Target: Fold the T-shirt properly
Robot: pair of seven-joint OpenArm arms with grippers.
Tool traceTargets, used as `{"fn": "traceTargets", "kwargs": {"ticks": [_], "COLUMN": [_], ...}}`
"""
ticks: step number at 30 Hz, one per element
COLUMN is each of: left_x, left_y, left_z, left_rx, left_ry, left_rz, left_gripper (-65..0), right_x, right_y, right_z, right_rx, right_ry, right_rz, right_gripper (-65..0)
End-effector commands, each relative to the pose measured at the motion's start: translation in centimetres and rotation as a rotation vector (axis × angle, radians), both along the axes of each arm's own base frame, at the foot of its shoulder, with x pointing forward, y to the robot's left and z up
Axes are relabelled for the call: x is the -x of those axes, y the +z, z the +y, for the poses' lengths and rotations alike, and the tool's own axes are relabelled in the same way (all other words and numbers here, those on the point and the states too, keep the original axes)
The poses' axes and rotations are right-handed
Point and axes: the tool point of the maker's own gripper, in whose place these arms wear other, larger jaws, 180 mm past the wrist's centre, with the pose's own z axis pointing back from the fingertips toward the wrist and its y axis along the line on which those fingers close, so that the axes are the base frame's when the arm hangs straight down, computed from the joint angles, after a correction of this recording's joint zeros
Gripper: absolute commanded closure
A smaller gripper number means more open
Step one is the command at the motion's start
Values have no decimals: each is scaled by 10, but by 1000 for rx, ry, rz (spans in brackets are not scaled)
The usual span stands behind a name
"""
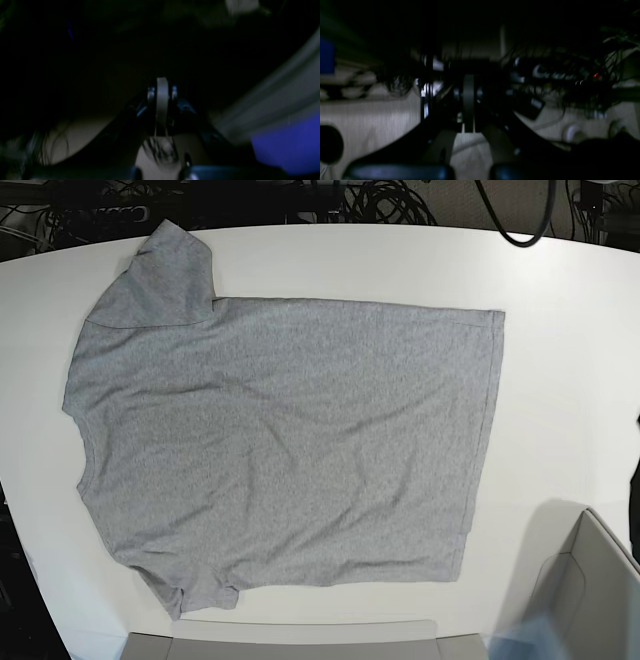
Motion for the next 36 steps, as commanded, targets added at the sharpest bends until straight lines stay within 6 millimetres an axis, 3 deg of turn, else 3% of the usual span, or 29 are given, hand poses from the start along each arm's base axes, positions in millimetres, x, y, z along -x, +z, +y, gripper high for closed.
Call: {"fn": "traceTargets", "kwargs": {"ticks": [1,5,10,14,18,22,27,31,36], "left_x": [6,-10,-35,-50,-64,-72,-74,-74,-75], "left_y": [22,75,131,159,174,171,166,165,165], "left_z": [2,1,-2,-4,-4,-2,0,0,-1], "left_rx": [-14,-21,-29,-29,-31,-32,-32,-32,-32], "left_ry": [-9,-29,-48,-58,-52,-39,-36,-35,-37], "left_rz": [-66,-230,-404,-494,-512,-469,-443,-443,-443], "left_gripper": [-1,-27,-89,-92,-92,-92,-92,-92,-92], "right_x": [9,-12,-52,-83,-109,-126,-123,-120,-135], "right_y": [17,66,151,195,228,234,215,196,187], "right_z": [3,24,47,42,27,9,-19,-41,-57], "right_rx": [-14,-78,-164,-229,-322,-386,-457,-491,-486], "right_ry": [-8,-2,-21,-105,-176,-199,-351,-422,-455], "right_rz": [-45,-222,-431,-449,-449,-430,-308,-197,-223], "right_gripper": [-1,-1,-2,-29,-108,-211,-340,-348,-348]}}
